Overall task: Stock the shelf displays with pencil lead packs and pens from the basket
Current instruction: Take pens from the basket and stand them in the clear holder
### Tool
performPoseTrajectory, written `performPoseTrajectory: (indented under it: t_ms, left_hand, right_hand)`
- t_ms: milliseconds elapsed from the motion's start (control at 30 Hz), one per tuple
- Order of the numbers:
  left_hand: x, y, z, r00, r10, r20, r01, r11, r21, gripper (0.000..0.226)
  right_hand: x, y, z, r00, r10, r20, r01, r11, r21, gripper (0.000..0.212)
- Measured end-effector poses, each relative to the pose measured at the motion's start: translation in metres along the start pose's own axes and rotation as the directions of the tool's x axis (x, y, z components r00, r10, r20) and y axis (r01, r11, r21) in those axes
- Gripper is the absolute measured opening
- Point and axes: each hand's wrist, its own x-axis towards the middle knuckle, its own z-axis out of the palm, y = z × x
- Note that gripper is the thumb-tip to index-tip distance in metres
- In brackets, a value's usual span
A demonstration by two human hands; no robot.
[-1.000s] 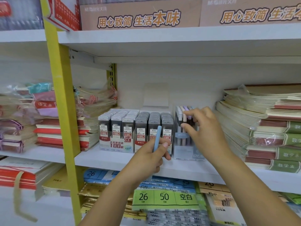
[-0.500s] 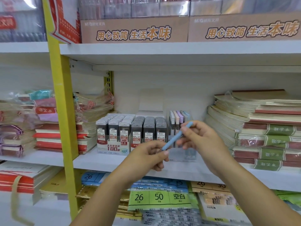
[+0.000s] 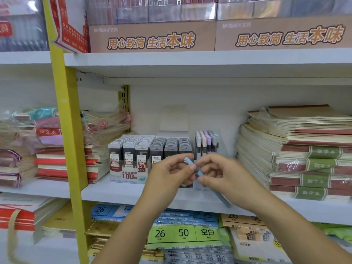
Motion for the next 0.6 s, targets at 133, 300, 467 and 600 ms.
performPoseTrajectory:
  t_ms: [133, 300, 467, 600]
  left_hand:
    - [0.007, -0.012, 0.008, 0.933, 0.343, -0.104, -0.211, 0.76, 0.615, 0.051]
    - [0.015, -0.045, 0.019, 0.916, 0.399, 0.046, -0.217, 0.395, 0.893, 0.097]
    - [0.018, -0.063, 0.024, 0.905, 0.423, 0.05, -0.202, 0.322, 0.925, 0.096]
    - [0.019, -0.068, 0.023, 0.891, 0.451, 0.044, -0.21, 0.325, 0.922, 0.093]
  right_hand:
    - [0.013, 0.001, -0.028, 0.964, -0.034, -0.265, 0.077, 0.985, 0.155, 0.061]
    - [0.027, 0.017, -0.046, 0.78, -0.191, -0.595, 0.261, 0.965, 0.032, 0.051]
    - [0.051, 0.042, -0.038, 0.827, -0.225, -0.515, 0.148, 0.971, -0.187, 0.046]
    - [0.053, 0.058, -0.029, 0.865, -0.218, -0.452, 0.078, 0.948, -0.31, 0.041]
